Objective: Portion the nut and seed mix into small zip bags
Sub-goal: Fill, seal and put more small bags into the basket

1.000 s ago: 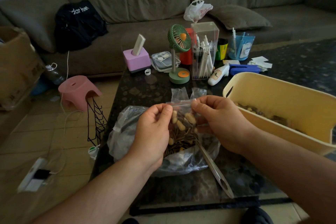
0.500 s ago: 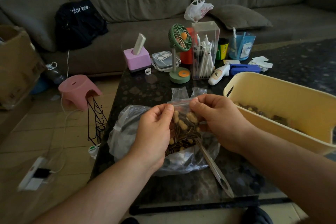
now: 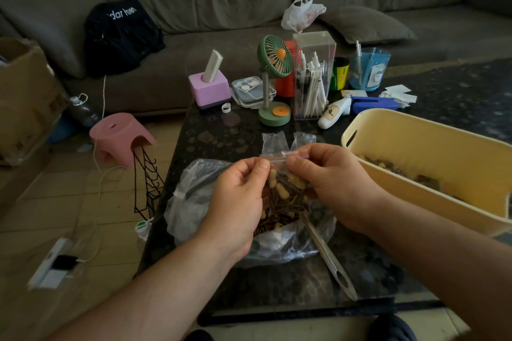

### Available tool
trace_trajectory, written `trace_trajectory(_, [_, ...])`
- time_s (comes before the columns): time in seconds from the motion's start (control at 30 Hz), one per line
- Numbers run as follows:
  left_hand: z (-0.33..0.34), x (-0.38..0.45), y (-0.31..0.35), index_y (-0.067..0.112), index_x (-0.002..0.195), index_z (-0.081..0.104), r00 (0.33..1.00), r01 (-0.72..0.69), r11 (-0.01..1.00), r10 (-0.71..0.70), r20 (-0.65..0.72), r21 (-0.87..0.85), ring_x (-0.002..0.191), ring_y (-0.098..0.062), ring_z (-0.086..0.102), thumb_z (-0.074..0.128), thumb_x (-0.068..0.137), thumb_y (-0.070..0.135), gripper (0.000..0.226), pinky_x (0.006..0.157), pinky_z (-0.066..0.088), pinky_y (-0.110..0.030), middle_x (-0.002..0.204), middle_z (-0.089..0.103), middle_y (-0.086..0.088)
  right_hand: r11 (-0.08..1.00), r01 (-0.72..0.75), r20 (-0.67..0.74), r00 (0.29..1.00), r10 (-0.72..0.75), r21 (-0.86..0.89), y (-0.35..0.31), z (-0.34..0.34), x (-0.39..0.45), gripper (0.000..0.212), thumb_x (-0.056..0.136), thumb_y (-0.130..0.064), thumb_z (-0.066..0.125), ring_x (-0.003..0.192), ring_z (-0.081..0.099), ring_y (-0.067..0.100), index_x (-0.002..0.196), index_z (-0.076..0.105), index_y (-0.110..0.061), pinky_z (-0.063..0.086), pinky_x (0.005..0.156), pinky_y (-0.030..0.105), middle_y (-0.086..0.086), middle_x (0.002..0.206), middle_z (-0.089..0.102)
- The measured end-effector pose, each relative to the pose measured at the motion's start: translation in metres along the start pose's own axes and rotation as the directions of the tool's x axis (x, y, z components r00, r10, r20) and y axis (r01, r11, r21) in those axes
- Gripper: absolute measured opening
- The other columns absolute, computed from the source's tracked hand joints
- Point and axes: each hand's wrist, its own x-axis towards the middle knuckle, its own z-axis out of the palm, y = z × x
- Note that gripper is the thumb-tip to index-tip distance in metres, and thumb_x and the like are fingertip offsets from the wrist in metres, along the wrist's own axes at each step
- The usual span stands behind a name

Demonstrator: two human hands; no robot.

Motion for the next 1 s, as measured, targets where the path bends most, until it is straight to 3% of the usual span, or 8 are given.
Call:
trace_trajectory(0.1, [0.0018,-0.0007,0.0001,0.010,0.114,0.071,1.000,-0.006,1.000,0.006,0.003,0.001,0.102,-0.027,0.078,0.056,0.109,0.024,0.021,0.089,0.063,-0.045,0.105,0.080,-0.012,1.000,0.005,-0.036,0.999,-0.004,0.022,0.0032,0.0006,0.0017,0.014,0.101,-0.014,0.065,0.086,0.078,0.029,0.105,0.072,-0.002,0.065,0.074,0.037,0.017,0.093,0.079])
trace_trajectory(0.2, [0.0025,-0.0012,0.0005,0.011,0.114,0.071,1.000,-0.002,1.000,0.002,0.005,-0.005,0.100,-0.025,0.079,0.055,0.110,0.025,0.022,0.086,0.064,-0.042,0.104,0.081,-0.011,1.000,-0.011,-0.025,1.000,0.011,0.012,0.0040,0.0001,0.0021,0.016,0.101,-0.016,0.065,0.089,0.079,0.030,0.107,0.072,-0.003,0.065,0.079,0.041,0.016,0.095,0.079])
trace_trajectory(0.37, [0.0008,-0.0019,0.0026,0.014,0.113,0.072,1.000,0.007,1.000,-0.007,-0.009,-0.011,0.096,-0.019,0.079,0.054,0.110,0.025,0.022,0.077,0.062,-0.032,0.101,0.082,-0.006,1.000,-0.014,0.025,1.000,0.014,-0.016,0.0015,-0.0003,-0.0002,0.017,0.100,-0.017,0.065,0.092,0.078,0.026,0.110,0.072,-0.005,0.065,0.078,0.035,0.014,0.098,0.079])
trace_trajectory(0.67, [0.0010,-0.0050,0.0047,0.012,0.113,0.072,0.999,0.014,1.000,-0.013,0.043,-0.014,0.093,-0.017,0.080,0.053,0.110,0.022,0.022,0.070,0.061,-0.025,0.101,0.082,-0.007,0.985,0.053,-0.026,0.998,-0.058,-0.165,0.0053,-0.0009,0.0028,0.011,0.096,-0.020,0.072,0.088,0.078,0.022,0.102,0.074,-0.011,0.064,0.073,0.028,0.009,0.094,0.079])
trace_trajectory(0.83, [0.0019,-0.0036,0.0012,0.011,0.114,0.072,1.000,0.005,1.000,-0.005,0.020,0.004,0.101,-0.024,0.078,0.057,0.108,0.023,0.020,0.084,0.064,-0.037,0.105,0.080,-0.011,0.990,0.031,-0.028,0.999,-0.035,-0.135,0.0042,0.0001,0.0030,0.012,0.098,-0.019,0.069,0.091,0.078,0.029,0.101,0.072,-0.007,0.066,0.081,0.042,0.015,0.095,0.078])
trace_trajectory(1.0, [0.0021,-0.0024,0.0002,0.014,0.114,0.074,1.000,-0.006,1.000,0.006,0.010,0.019,0.102,-0.022,0.078,0.060,0.106,0.024,0.019,0.095,0.063,-0.046,0.105,0.081,-0.006,0.996,-0.005,0.004,1.000,0.006,-0.090,0.0017,-0.0012,0.0020,0.015,0.100,-0.018,0.066,0.091,0.078,0.029,0.104,0.071,-0.005,0.066,0.081,0.040,0.016,0.096,0.078])
